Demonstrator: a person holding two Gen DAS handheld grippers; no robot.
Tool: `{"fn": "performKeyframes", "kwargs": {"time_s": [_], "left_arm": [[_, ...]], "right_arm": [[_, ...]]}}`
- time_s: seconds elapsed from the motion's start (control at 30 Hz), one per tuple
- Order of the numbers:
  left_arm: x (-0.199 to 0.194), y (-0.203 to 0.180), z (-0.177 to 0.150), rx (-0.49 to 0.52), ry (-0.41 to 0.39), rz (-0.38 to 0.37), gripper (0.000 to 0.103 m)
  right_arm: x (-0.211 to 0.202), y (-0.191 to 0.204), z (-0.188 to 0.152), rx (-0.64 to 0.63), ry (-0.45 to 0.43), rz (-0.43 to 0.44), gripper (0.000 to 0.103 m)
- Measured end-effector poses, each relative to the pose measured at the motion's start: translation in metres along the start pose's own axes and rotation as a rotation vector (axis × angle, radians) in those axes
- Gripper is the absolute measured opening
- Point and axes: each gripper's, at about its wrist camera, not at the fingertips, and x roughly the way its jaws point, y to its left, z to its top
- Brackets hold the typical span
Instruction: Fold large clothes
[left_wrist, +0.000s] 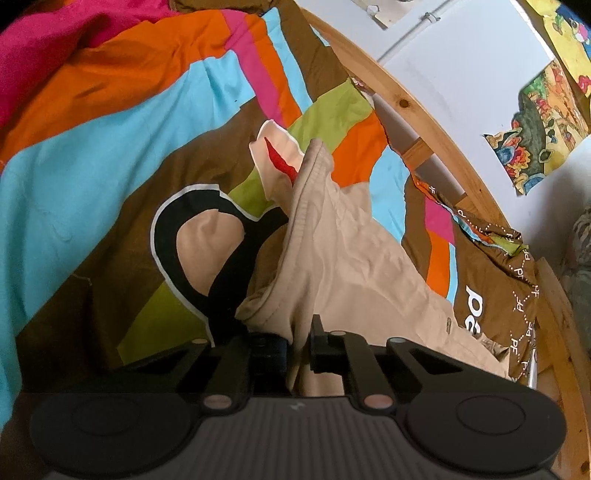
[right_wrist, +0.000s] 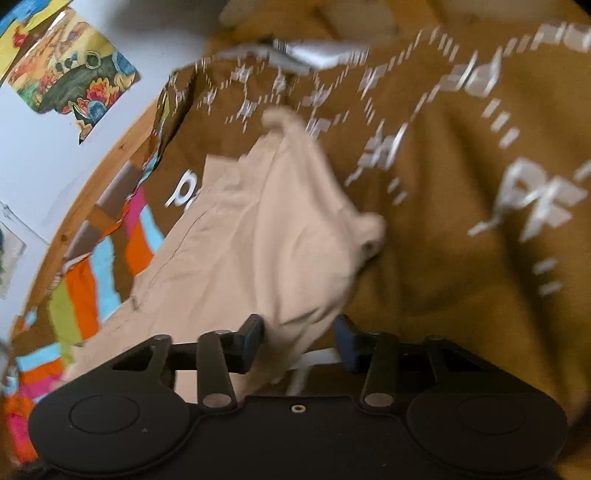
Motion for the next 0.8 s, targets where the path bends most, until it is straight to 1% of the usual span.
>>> {"fn": "performKeyframes", "kwargs": {"time_s": [0.03, 0.07, 0.13, 0.17, 0.23, 0.27, 0.3, 0.37, 0.4, 0.5, 0.57, 0.63, 0.7, 0.73, 0.8], "left_arm": [[0.0, 0.0, 0.0, 0.003, -0.001, 0.002, 0.01], [0.0, 0.0, 0.0, 0.005, -0.002, 0.002, 0.009], [-0.003, -0.001, 0.002, -0.006, -0.001, -0.006, 0.007], [-0.007, -0.002, 0.003, -0.008, -0.007, -0.013, 0.006], [-0.019, -0.005, 0.004, -0.008, -0.027, -0.024, 0.004], [-0.027, -0.009, 0.004, 0.002, -0.037, -0.026, 0.004], [-0.037, -0.013, 0.003, 0.02, -0.047, -0.023, 0.004], [-0.056, -0.017, 0.0, 0.057, -0.065, 0.008, 0.003], [-0.063, -0.018, 0.0, 0.06, -0.07, 0.022, 0.003], [-0.066, -0.005, 0.004, 0.007, -0.044, 0.04, 0.003], [-0.058, -0.003, 0.004, 0.006, -0.028, 0.053, 0.003], [-0.056, -0.009, 0.001, 0.062, -0.042, 0.074, 0.003], [-0.06, -0.018, -0.001, 0.13, -0.077, 0.062, 0.003], [-0.062, -0.021, -0.002, 0.157, -0.093, 0.05, 0.003], [-0.067, -0.028, -0.004, 0.189, -0.127, 0.028, 0.003]], "right_arm": [[-0.006, -0.001, 0.001, -0.023, -0.043, -0.032, 0.064], [-0.009, -0.002, 0.003, -0.038, -0.074, -0.053, 0.073], [-0.007, -0.008, 0.012, -0.022, -0.099, -0.048, 0.074], [-0.003, -0.011, 0.016, -0.011, -0.114, -0.036, 0.072], [0.004, -0.017, 0.023, 0.007, -0.149, -0.022, 0.045], [0.006, -0.019, 0.026, 0.004, -0.155, -0.025, 0.021], [0.007, -0.018, 0.029, -0.003, -0.157, -0.044, 0.018], [-0.001, -0.016, 0.03, -0.011, -0.164, -0.008, 0.014], [-0.008, -0.01, 0.03, -0.043, -0.171, 0.001, 0.012], [-0.039, 0.005, 0.03, -0.127, -0.193, 0.037, 0.012], [-0.055, 0.009, 0.027, -0.176, -0.194, 0.041, 0.012], [-0.057, 0.007, 0.023, -0.224, -0.165, 0.033, 0.014], [-0.051, 0.007, 0.017, -0.296, -0.161, 0.007, 0.018], [-0.049, 0.009, 0.013, -0.323, -0.168, -0.013, 0.021], [-0.053, 0.015, 0.007, -0.395, -0.221, -0.035, 0.03]]}}
